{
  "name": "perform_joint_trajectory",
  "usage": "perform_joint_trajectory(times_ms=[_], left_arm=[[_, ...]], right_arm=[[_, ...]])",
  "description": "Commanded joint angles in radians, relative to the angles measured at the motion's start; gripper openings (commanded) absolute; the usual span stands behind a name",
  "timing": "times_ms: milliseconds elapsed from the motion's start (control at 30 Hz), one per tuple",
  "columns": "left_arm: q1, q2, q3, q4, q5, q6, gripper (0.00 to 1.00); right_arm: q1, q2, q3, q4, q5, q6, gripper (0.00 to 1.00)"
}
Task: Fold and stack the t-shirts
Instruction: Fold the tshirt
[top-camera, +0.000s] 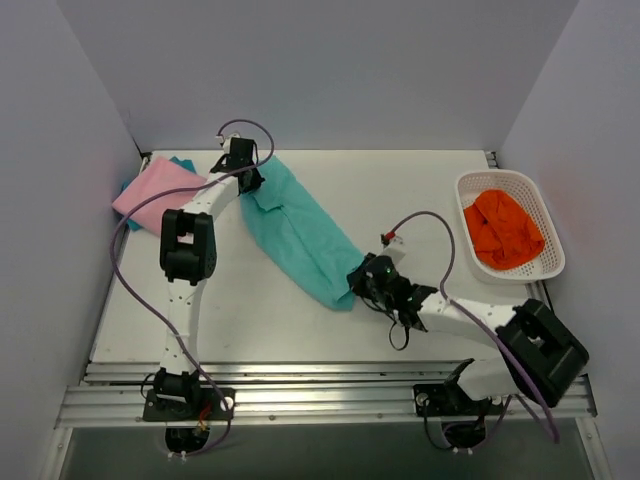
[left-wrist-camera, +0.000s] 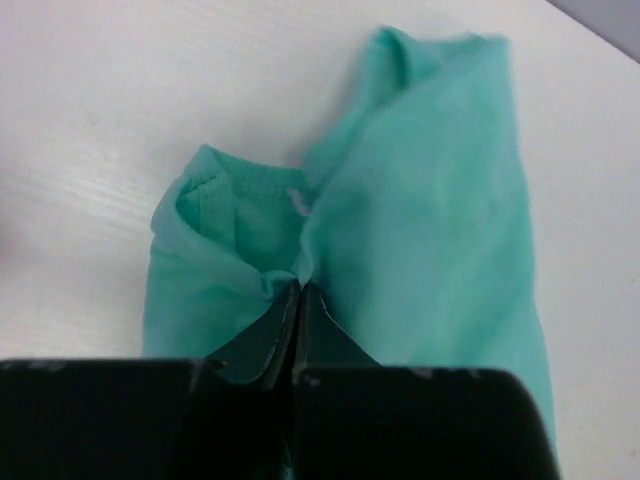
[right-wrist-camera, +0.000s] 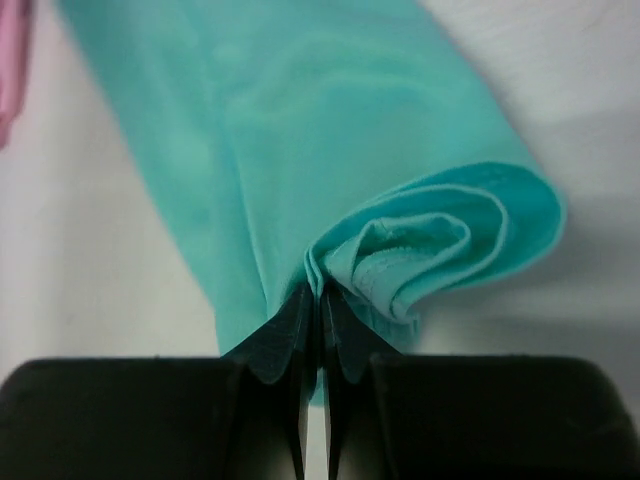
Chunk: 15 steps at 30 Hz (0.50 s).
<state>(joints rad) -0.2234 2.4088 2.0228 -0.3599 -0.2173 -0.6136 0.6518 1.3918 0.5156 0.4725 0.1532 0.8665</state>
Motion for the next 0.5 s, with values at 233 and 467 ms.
perform_joint_trajectory(times_ms=[233, 467], left_arm=[[0.036, 0.415, 0.714, -0.199, 0.349, 0.170, 0.05], [0.058, 0.343, 0.603, -0.088, 0.437, 0.193, 0.80]], right_arm=[[0.534, -0.125, 0.046, -0.182, 0.348, 0.206, 0.00], [0.654, 0.096, 0.257, -0.301, 0.387, 0.204, 1.00]])
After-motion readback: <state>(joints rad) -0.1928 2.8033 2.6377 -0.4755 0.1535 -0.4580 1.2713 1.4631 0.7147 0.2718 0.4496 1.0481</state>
